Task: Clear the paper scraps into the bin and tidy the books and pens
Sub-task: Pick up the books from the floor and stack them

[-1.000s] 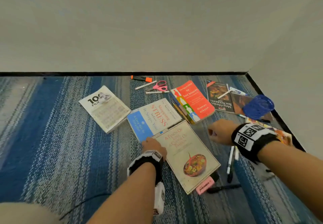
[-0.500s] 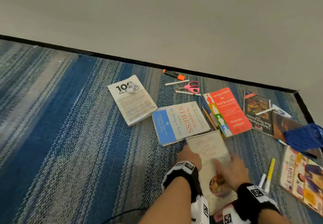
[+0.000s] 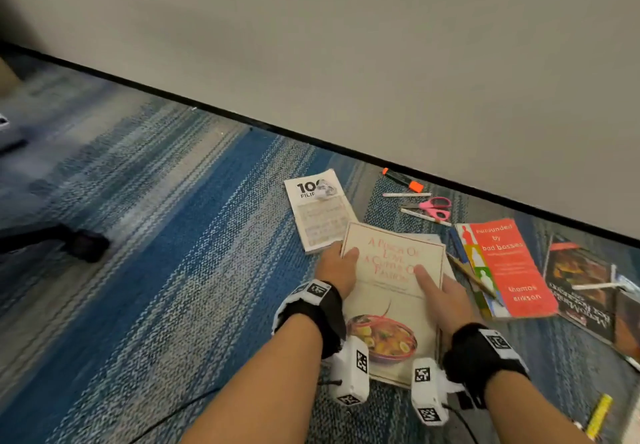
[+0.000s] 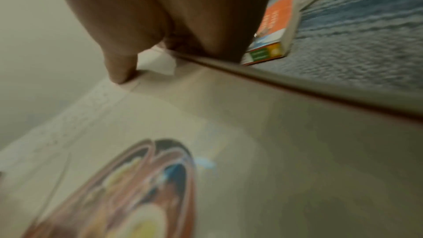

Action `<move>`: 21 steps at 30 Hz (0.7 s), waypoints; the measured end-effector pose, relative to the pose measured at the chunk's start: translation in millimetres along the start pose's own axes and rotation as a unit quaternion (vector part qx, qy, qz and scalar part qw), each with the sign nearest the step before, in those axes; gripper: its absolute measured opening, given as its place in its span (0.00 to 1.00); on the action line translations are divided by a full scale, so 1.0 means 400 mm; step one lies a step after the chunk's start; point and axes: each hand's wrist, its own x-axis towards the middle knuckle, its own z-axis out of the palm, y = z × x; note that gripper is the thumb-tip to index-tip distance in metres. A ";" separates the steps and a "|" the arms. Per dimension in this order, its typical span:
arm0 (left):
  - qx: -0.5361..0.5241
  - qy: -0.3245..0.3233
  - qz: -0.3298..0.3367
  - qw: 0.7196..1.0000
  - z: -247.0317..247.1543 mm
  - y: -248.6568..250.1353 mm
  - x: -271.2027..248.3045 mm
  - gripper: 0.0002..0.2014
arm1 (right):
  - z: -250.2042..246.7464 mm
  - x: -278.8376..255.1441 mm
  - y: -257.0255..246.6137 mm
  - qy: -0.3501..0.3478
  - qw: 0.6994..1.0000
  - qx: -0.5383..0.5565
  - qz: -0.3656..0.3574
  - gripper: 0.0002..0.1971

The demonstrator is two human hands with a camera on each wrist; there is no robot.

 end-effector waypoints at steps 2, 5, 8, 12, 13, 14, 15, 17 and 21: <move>0.056 0.011 -0.051 0.997 -0.044 -0.046 0.009 0.17 | 0.042 0.003 -0.023 -0.033 0.995 -0.080 -0.041 0.18; 0.247 -0.008 -0.098 0.964 -0.105 -0.079 0.023 0.22 | 0.084 0.012 -0.004 -0.079 0.980 -0.181 -0.035 0.18; 0.333 0.007 -0.094 0.938 -0.149 -0.030 0.069 0.23 | 0.093 0.015 0.034 -0.058 0.957 -0.284 0.003 0.18; 0.360 0.023 -0.015 0.933 -0.160 0.080 0.197 0.24 | 0.080 0.010 0.049 0.052 0.938 -0.342 -0.012 0.16; 0.353 0.014 0.004 0.936 -0.154 0.100 0.234 0.25 | 0.077 0.011 0.053 0.063 0.937 -0.341 -0.025 0.17; 0.343 -0.001 0.014 0.939 -0.146 0.117 0.270 0.26 | 0.074 0.013 0.053 0.062 0.938 -0.339 -0.038 0.17; 0.339 -0.021 0.023 0.940 -0.139 0.131 0.302 0.27 | 0.070 0.014 0.053 0.055 0.939 -0.335 -0.050 0.16; 0.382 -0.068 0.048 0.921 -0.123 0.143 0.357 0.34 | 0.059 0.017 0.053 0.043 0.945 -0.318 -0.063 0.14; 0.571 -0.159 0.108 0.798 -0.063 0.112 0.410 0.29 | 0.025 0.011 0.057 0.041 0.946 -0.311 -0.082 0.10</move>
